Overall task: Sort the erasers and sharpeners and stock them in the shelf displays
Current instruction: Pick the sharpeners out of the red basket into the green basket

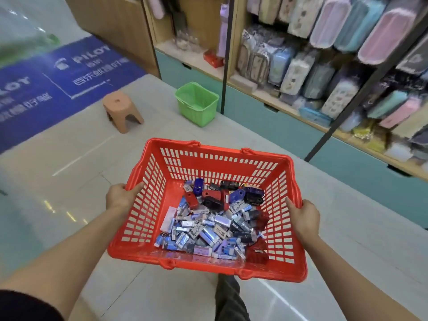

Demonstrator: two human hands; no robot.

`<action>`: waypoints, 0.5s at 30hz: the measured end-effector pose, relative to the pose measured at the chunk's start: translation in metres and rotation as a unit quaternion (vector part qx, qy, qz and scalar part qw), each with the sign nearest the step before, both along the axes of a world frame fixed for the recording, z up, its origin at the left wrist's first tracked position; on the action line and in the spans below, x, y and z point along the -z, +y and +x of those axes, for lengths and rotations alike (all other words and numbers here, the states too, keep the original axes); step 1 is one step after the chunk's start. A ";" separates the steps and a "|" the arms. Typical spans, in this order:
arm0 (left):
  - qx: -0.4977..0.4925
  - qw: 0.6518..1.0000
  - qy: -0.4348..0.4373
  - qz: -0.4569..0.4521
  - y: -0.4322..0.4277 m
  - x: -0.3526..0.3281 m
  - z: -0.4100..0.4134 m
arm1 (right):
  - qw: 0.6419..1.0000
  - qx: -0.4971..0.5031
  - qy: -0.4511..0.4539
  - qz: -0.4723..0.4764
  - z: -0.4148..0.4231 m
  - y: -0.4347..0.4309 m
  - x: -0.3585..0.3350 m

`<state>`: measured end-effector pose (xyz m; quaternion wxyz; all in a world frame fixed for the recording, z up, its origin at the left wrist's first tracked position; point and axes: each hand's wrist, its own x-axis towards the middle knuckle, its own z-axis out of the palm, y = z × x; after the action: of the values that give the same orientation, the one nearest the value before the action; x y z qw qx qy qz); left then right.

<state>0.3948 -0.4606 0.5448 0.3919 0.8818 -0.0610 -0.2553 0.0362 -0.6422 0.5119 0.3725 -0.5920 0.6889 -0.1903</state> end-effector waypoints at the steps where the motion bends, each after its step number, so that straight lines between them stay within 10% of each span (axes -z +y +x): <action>1: -0.013 1.000 0.004 -0.003 -0.015 -0.002 0.013 | 1.000 -0.016 0.000 0.000 0.018 -0.026 -0.003; 15: -0.128 0.992 -0.006 -0.020 -0.228 -0.004 0.294 | 0.986 -0.164 0.006 -0.027 0.352 -0.330 -0.017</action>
<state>0.6888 -0.6890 0.5486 0.4382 0.8758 0.0451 -0.1970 0.3885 -0.9718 0.5287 0.3783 -0.7077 0.5796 -0.1419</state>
